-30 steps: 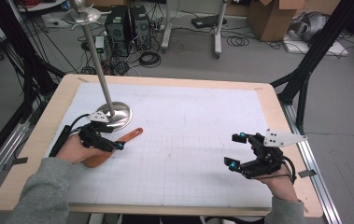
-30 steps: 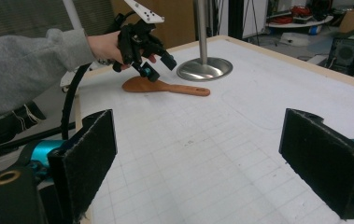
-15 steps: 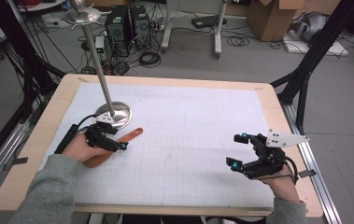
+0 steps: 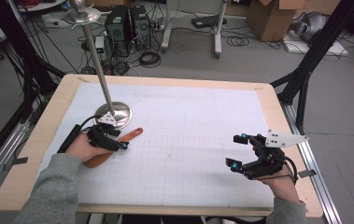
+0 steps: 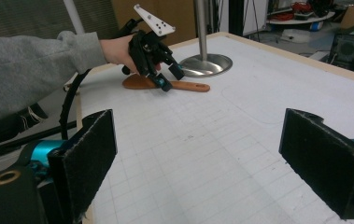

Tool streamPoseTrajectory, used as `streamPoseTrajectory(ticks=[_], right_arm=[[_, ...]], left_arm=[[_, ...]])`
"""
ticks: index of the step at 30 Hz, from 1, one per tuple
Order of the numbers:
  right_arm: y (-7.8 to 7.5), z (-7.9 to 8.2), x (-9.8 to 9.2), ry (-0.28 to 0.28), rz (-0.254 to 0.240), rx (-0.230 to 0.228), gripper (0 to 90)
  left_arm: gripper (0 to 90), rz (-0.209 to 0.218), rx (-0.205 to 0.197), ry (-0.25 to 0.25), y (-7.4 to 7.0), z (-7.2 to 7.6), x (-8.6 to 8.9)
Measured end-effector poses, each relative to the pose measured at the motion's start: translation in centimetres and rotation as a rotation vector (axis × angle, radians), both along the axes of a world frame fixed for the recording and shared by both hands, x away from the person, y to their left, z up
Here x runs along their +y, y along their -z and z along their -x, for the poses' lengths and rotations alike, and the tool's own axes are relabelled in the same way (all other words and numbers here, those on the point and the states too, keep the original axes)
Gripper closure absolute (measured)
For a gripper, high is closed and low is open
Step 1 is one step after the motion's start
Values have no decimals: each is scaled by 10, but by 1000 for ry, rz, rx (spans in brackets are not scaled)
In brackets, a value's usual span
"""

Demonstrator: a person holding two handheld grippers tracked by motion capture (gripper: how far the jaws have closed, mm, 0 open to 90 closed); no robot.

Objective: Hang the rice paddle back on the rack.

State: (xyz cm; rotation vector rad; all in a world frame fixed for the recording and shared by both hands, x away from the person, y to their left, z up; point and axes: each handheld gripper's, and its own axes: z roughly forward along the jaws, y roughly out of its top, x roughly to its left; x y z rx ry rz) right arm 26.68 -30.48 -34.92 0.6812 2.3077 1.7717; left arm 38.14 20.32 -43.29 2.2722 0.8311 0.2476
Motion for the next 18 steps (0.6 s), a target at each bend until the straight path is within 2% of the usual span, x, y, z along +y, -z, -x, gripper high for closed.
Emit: streamPoseTrajectory(ticks=[8,18], right_arm=[[0,1,2,-14,6,2,100],[0,1,3,-18,13,7,100]], left_arm=[[466,-37,-31,-13,-1,2,-3],[590,-40,-38,4,-1,5,-6]])
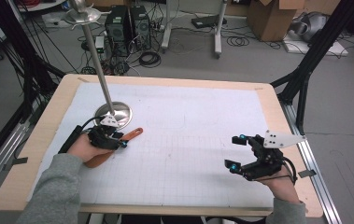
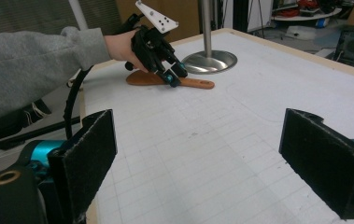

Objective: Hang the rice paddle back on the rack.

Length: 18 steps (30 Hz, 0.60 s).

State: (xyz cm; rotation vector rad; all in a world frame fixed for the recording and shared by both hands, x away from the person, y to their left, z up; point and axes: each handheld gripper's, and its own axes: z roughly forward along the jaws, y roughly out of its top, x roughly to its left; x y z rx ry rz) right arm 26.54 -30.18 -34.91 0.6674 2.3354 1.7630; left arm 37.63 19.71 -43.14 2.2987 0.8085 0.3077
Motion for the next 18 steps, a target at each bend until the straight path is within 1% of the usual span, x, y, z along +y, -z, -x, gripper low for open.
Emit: streamPoseTrajectory(ticks=[4,5,8,18], right_arm=[[0,0,0,-1,2,-5,100],[0,0,1,-2,5,0,100],[0,0,1,-5,5,-3,100],[0,-1,1,-4,5,-2,100]], left_arm=[[631,-3,-6,13,0,1,-1],[644,-3,-6,13,0,1,-1],[648,1,-3,12,0,1,-1],[650,-11,-9,-4,-2,2,-3]])
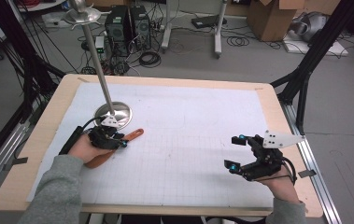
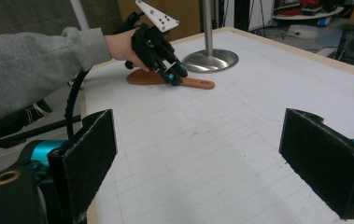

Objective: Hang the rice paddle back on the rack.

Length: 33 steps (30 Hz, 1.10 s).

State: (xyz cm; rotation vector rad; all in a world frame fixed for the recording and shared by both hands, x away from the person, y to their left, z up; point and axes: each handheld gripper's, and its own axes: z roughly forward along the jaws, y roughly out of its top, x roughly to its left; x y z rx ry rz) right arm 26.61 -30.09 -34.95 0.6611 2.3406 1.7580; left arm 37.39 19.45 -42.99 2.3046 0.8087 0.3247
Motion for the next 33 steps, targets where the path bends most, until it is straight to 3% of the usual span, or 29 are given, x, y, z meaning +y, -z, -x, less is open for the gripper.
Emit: streamPoseTrajectory(ticks=[7,16,33], right_arm=[[0,-2,-1,1,-5,-5,100],[0,-4,2,1,-7,1,100],[-1,-8,1,4,-21,-3,100]], left_arm=[[649,44,-27,-21,-13,4,8],[650,111,-90,-43,-35,19,21],[650,188,-185,-91,-60,43,39]])
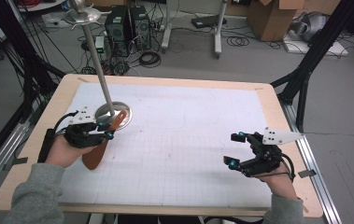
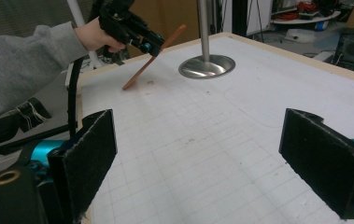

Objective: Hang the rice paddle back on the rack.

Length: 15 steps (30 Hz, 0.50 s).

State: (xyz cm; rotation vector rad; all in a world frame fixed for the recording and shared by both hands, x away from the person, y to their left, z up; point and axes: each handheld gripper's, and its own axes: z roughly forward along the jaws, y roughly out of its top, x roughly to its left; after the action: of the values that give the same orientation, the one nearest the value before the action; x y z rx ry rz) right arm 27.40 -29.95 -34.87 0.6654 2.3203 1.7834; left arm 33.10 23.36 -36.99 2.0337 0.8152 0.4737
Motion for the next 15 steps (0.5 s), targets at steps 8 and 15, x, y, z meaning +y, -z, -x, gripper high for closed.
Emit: streamPoseTrajectory(ticks=[8,15], right_arm=[[-1,-2,5,-8,2,0,100],[-2,-5,8,-17,1,-4,100]], left_arm=[[650,25,-33,-24,-9,11,9],[650,40,-65,-46,-18,20,16]])
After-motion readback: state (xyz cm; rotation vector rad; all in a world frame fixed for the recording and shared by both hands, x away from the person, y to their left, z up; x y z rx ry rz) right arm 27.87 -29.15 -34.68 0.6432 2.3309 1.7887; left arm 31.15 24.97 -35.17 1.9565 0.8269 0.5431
